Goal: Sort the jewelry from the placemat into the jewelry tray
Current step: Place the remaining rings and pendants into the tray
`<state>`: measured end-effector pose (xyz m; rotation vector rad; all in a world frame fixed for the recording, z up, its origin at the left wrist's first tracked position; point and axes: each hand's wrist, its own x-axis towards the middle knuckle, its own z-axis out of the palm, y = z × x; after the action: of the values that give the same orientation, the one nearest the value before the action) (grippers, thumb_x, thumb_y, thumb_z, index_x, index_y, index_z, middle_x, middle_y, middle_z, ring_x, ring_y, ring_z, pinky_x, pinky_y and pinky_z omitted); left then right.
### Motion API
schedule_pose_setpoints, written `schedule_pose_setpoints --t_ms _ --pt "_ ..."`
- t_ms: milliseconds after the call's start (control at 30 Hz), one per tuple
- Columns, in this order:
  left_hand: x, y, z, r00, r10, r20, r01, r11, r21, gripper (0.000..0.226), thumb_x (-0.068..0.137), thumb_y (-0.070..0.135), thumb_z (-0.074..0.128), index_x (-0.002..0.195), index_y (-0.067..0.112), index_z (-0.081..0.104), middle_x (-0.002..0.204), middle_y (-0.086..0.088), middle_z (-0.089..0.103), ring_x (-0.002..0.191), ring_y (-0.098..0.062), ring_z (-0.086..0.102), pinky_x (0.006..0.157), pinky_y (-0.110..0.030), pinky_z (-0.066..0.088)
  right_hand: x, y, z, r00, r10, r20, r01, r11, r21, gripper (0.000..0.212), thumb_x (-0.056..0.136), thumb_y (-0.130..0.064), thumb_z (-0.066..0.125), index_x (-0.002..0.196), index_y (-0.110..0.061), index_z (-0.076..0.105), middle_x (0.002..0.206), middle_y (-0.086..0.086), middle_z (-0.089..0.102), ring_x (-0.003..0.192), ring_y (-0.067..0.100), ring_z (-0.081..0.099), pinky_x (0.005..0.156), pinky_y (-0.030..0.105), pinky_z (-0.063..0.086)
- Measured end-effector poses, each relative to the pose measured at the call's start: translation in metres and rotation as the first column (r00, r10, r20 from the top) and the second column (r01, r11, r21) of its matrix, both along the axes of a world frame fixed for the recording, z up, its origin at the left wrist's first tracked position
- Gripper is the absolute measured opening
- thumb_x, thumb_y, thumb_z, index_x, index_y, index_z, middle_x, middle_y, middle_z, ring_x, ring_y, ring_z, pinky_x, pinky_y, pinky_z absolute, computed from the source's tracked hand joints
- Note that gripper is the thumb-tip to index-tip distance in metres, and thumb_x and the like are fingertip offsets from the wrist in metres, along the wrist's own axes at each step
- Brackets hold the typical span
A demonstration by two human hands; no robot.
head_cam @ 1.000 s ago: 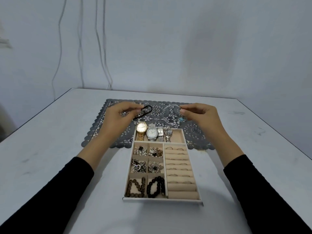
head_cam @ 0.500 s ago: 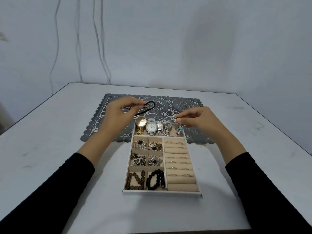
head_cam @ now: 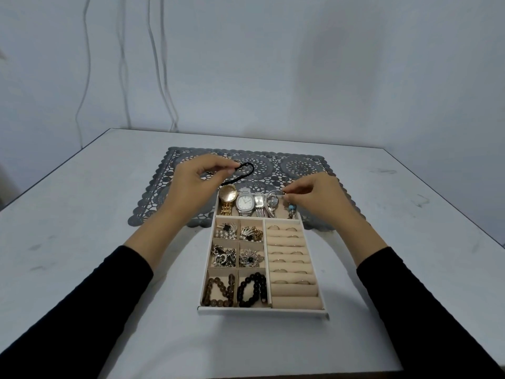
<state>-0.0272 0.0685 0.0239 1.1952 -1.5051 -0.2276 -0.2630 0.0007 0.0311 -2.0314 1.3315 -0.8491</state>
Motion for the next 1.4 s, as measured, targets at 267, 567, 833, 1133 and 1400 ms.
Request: schedule_pose_setpoints --t_ms 267,567,833,1133,1400 --pt "-0.002 0.000 -0.002 1.000 0.003 -0.012 -0.003 1.000 0.025 0.022 0.085 0.005 0.071 0.099 0.023 0.073 0.095 0.010 0.072 0.091 -0.006 0.068 0.086 -0.020 0.054 0.007 -0.001 -0.007 0.992 -0.009 -0.128 -0.008 0.991 -0.132 0.014 0.082 -0.014 0.073 0.096 -0.018 0.076 0.087 -0.005 0.071 0.075 -0.001 0.060 0.067 0.006 0.046" --pt "-0.002 0.000 -0.003 1.000 -0.005 -0.003 0.005 0.999 0.039 0.022 0.085 0.007 0.071 0.100 0.024 0.073 0.096 0.013 0.072 0.091 -0.004 0.068 0.086 -0.018 0.053 0.010 -0.002 -0.010 0.961 -0.002 -0.278 -0.083 0.953 -0.293 0.018 0.085 -0.016 0.069 0.103 -0.016 0.075 0.099 0.001 0.068 0.086 0.012 0.057 0.079 0.023 0.047" --pt "-0.003 0.001 -0.003 1.000 0.000 0.011 0.000 0.999 0.036 0.021 0.086 0.008 0.071 0.100 0.023 0.074 0.095 0.012 0.073 0.092 -0.005 0.068 0.085 -0.015 0.051 -0.002 -0.008 -0.014 0.990 0.059 -0.128 -0.088 0.968 -0.236 0.021 0.088 -0.024 0.067 0.107 -0.020 0.072 0.099 -0.006 0.068 0.087 0.002 0.058 0.080 0.015 0.048" --pt "-0.007 0.004 0.000 1.000 -0.011 0.012 0.010 0.999 0.033 0.019 0.086 0.006 0.071 0.100 0.018 0.075 0.095 0.008 0.073 0.090 -0.005 0.068 0.082 -0.010 0.049 -0.024 -0.017 -0.027 0.982 -0.122 -0.143 0.084 0.966 -0.245 0.037 0.097 -0.025 0.051 0.132 -0.014 0.055 0.129 0.004 0.060 0.113 0.014 0.053 0.092 0.021 0.036" --pt "-0.009 0.004 0.000 0.998 -0.028 0.060 0.027 1.000 0.016 0.019 0.086 0.006 0.071 0.101 0.017 0.075 0.096 0.007 0.073 0.093 -0.008 0.068 0.086 -0.016 0.051 -0.029 -0.024 -0.046 0.928 -0.119 -0.354 0.063 0.984 -0.165 0.044 0.100 -0.030 0.043 0.137 -0.007 0.046 0.135 0.011 0.054 0.124 0.026 0.049 0.101 0.031 0.036"
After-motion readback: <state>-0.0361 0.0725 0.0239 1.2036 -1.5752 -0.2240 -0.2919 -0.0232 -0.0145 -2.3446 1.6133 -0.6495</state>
